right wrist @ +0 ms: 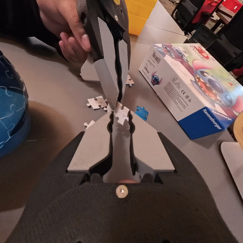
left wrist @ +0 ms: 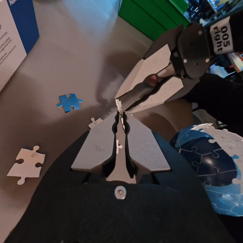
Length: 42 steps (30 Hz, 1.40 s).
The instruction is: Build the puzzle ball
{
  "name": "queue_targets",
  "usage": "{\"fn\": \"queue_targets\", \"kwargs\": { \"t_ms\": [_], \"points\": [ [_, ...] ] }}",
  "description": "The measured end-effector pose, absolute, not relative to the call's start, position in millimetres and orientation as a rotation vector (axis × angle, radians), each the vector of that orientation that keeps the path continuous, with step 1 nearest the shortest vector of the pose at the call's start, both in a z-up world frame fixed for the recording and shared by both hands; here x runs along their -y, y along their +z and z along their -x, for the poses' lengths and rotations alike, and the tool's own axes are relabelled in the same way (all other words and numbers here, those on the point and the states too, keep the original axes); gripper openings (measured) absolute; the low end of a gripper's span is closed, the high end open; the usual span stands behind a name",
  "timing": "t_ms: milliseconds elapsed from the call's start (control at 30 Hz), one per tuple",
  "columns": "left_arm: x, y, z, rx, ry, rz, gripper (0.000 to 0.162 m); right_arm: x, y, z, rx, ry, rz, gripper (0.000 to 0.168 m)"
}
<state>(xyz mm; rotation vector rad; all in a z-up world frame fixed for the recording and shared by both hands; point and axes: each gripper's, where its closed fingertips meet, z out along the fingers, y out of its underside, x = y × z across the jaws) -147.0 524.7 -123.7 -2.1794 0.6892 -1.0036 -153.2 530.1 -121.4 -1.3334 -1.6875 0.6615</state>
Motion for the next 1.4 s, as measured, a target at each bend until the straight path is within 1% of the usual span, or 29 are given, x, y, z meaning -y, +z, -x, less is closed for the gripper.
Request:
{"fn": "queue_targets", "kwargs": {
  "t_ms": [33,233,333,367,433,500,667,700,733,800,933,1067,1100,1200,1267,1333,1400],
  "points": [
    [-524,-124,147,-0.710,-0.978,2.176,0.000,-529,-121,152,1.690,0.673,1.335,0.019],
    [-520,-115,147,-0.921,-0.676,2.112,0.000,-529,-103,144,1.648,0.775,1.355,0.017],
    [-516,-108,142,-1.028,-0.559,2.049,0.000,-521,-102,143,1.675,0.848,1.379,0.018],
    [-513,-106,141,-1.070,-0.532,2.027,0.000,-518,-103,143,1.688,0.854,1.377,0.017],
    [-511,-99,141,-1.122,-0.433,1.980,0.000,-514,-105,143,1.713,0.831,1.374,0.003],
    [-507,-93,141,-1.188,-0.332,1.934,0.000,-508,-101,144,1.712,0.814,1.346,0.000],
    [-491,-82,137,-1.351,-0.108,1.869,0.000,-493,-90,138,1.682,0.832,1.308,0.000],
    [-489,-81,136,-1.384,-0.056,1.862,0.000,-490,-88,136,1.670,0.840,1.312,0.005],
    [-487,-80,134,-1.420,-0.024,1.850,0.000,-488,-86,135,1.663,0.843,1.312,0.005],
    [-481,-79,130,-1.484,0.007,1.843,0.000,-483,-84,132,1.662,0.823,1.293,0.000],
    [-479,-71,123,-1.487,-0.009,1.863,0.000,-482,-80,127,1.637,0.772,1.296,0.000],
    [-476,-59,119,-1.445,-0.083,1.858,0.000,-480,-67,117,1.615,0.830,1.333,0.000],
    [-475,-55,120,-1.426,-0.101,1.860,0.005,-479,-66,114,1.620,0.848,1.357,0.000],
    [-476,-43,131,-1.326,-0.156,1.903,0.008,-476,-72,102,1.685,0.856,1.460,0.000],
    [-472,-41,138,-1.291,-0.217,1.947,0.010,-476,-77,94,1.733,0.798,1.532,0.000],
    [-474,-41,145,-1.227,-0.235,1.994,0.016,-474,-79,88,1.792,0.729,1.606,0.000],
    [-473,-43,148,-1.183,-0.261,2.034,0.017,-467,-78,85,1.851,0.669,1.659,0.000]
  ]
}}
